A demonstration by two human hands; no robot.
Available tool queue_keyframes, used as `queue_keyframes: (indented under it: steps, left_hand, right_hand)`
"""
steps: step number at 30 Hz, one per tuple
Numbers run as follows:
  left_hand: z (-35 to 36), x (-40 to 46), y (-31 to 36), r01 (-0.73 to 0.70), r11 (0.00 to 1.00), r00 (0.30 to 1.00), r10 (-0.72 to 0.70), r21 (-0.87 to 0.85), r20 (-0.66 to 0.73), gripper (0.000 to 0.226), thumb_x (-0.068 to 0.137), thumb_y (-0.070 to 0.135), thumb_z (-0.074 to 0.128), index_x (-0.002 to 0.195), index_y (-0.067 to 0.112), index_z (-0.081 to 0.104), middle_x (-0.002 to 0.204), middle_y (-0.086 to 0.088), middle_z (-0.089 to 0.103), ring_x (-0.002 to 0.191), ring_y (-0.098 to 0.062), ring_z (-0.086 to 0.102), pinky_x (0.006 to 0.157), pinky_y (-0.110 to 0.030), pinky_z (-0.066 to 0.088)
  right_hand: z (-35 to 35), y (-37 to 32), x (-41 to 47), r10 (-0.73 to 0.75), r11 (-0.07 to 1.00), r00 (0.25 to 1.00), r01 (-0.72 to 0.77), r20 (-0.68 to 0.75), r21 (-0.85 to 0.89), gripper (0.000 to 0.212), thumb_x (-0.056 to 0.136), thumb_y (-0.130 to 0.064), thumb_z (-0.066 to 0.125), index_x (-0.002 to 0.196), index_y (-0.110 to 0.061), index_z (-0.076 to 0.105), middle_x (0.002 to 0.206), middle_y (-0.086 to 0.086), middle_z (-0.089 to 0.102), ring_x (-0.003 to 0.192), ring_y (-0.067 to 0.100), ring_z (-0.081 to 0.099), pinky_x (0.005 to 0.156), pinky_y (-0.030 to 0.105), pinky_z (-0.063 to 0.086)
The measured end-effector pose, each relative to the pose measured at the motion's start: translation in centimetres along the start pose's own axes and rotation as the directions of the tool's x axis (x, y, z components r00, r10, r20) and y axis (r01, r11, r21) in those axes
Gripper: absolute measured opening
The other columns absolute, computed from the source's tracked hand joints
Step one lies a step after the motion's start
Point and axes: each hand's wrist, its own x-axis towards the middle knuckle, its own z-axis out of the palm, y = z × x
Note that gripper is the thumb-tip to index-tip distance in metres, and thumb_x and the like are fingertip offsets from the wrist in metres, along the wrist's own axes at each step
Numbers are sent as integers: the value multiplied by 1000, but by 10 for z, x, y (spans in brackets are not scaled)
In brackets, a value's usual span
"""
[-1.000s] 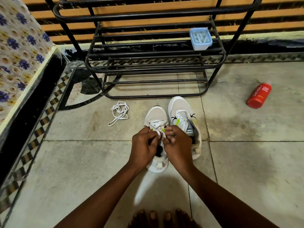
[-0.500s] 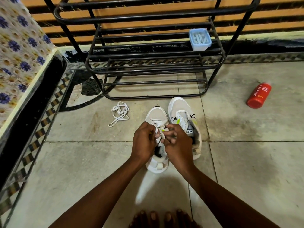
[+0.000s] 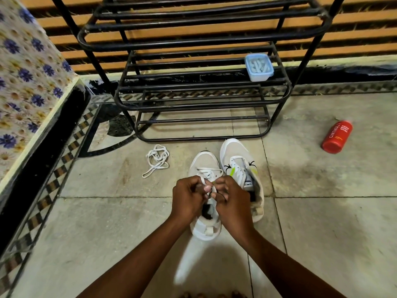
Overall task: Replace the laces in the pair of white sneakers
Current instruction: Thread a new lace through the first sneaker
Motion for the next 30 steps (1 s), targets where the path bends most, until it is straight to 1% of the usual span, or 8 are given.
queue_keyframes:
  steps: [4, 8, 13, 17, 18, 22, 26, 30]
  left_hand:
    - [3, 0, 7, -40, 994, 999, 39, 100, 12, 25, 85, -1, 73, 71, 19, 76, 67, 6, 73, 64, -6, 70, 63, -21, 53]
    - [3, -4, 10, -36, 987, 998, 43, 158, -40, 19, 82, -2, 73, 69, 11, 73, 61, 6, 70, 59, -5, 65, 58, -14, 47]
    - [2, 2, 6, -106, 951, 991, 123, 292, -43, 20, 79, -6, 65, 67, 10, 67, 67, 2, 64, 65, -10, 63, 60, -28, 48]
    - [0, 6, -1, -148, 927, 986, 166, 346, -23, 34, 82, -7, 69, 61, 19, 59, 67, 7, 56, 67, 1, 58, 60, -9, 35]
    - [0, 6, -1, -160, 922, 984, 176, 352, -15, 32, 80, -6, 70, 62, 19, 60, 67, 7, 57, 67, 0, 59, 60, -9, 34]
    - [-5, 9, 0, -175, 911, 983, 180, 373, 22, 21, 73, -2, 70, 63, 16, 66, 65, 4, 68, 66, -11, 65, 62, -27, 47]
    - [-7, 11, 0, -189, 920, 982, 178, 345, 63, 23, 72, -5, 68, 63, 16, 69, 59, 4, 66, 60, -9, 64, 60, -21, 45]
    - [-6, 11, -10, -148, 956, 989, 137, 252, 59, 21, 77, -2, 68, 67, 16, 70, 62, -2, 66, 59, -4, 56, 60, -24, 43]
  right_hand:
    - [-2, 0, 3, 11, 1000, 1000, -11, -8, -4, 41, 80, 18, 62, 102, -16, 62, 90, -7, 71, 86, 0, 70, 74, 8, 50]
    - [0, 0, 1, 22, 1000, 999, -22, -33, -8, 39, 79, 18, 65, 103, -13, 63, 89, -8, 71, 83, -7, 68, 72, 4, 47]
    - [2, 1, 0, 24, 1000, 998, -24, -53, -5, 42, 78, 18, 67, 98, -18, 61, 85, -1, 72, 77, -4, 69, 69, 5, 48]
    - [2, 0, 0, 23, 1000, 999, -23, -49, -6, 40, 77, 17, 70, 99, -15, 63, 82, -3, 71, 74, -3, 69, 67, 5, 47]
    - [1, -1, 0, 26, 1000, 998, -26, -54, -11, 38, 78, 17, 70, 99, -13, 63, 81, -4, 71, 74, -6, 68, 66, 3, 45]
    - [2, 0, 1, 21, 999, 998, -23, -54, -28, 36, 77, 10, 79, 97, -15, 62, 78, 0, 70, 70, -4, 69, 65, 7, 48]
    - [5, 3, 4, 23, 999, 998, -25, -57, -32, 40, 74, 1, 86, 98, -19, 61, 78, -1, 69, 73, 7, 70, 70, 21, 57]
    - [5, 2, 4, 32, 999, 999, -31, -28, 36, 44, 76, -1, 86, 108, -19, 61, 81, -1, 72, 76, 6, 71, 69, 15, 54]
